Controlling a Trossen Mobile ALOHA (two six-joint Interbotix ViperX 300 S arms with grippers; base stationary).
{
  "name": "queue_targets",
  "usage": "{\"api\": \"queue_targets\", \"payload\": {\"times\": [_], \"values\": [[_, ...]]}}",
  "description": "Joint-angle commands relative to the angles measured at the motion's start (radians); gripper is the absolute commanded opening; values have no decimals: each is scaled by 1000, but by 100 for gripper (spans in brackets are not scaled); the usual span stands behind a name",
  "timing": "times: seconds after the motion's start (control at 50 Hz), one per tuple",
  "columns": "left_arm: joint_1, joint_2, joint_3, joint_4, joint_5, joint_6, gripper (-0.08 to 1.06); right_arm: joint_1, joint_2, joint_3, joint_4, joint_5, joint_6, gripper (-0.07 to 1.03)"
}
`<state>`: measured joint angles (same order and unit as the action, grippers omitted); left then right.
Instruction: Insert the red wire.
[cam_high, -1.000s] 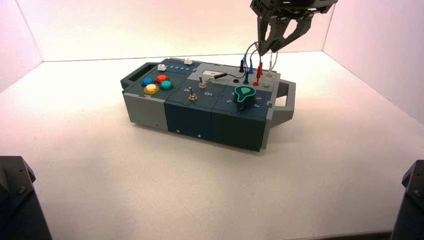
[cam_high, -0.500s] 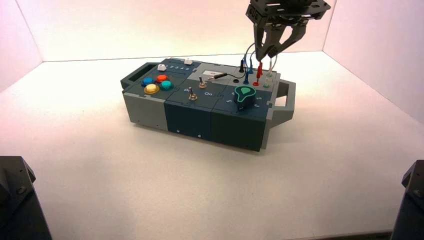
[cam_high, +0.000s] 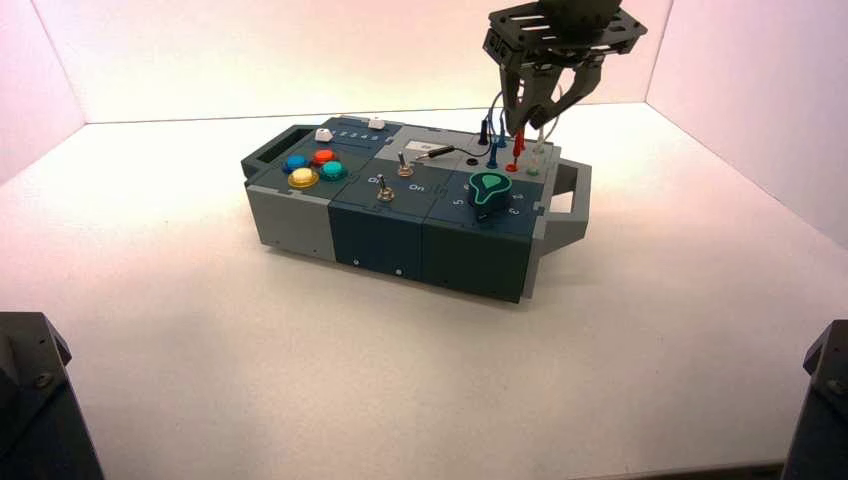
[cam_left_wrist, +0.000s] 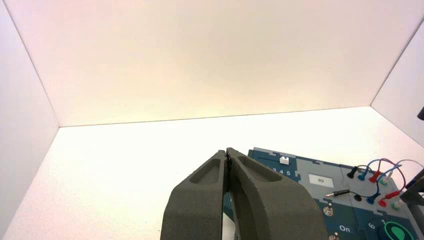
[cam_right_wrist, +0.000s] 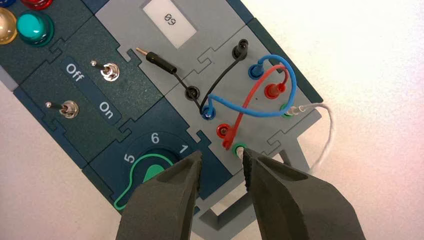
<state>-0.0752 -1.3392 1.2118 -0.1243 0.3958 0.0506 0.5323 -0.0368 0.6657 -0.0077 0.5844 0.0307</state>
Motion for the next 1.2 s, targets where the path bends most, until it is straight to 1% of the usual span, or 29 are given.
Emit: {"api": "queue_targets", "payload": {"times": [0.02, 1.0, 1.2], "values": [[-2, 6, -15, -2, -12, -2, -3, -3, -3, -35, 0, -6, 2, 45], [-2, -3, -15, -2, -14, -2, -3, -3, 64, -60, -2, -8, 2, 42], [-2, -3, -15, -2, -14, -2, -3, -12, 75, -61, -2, -6, 2, 42]]}}
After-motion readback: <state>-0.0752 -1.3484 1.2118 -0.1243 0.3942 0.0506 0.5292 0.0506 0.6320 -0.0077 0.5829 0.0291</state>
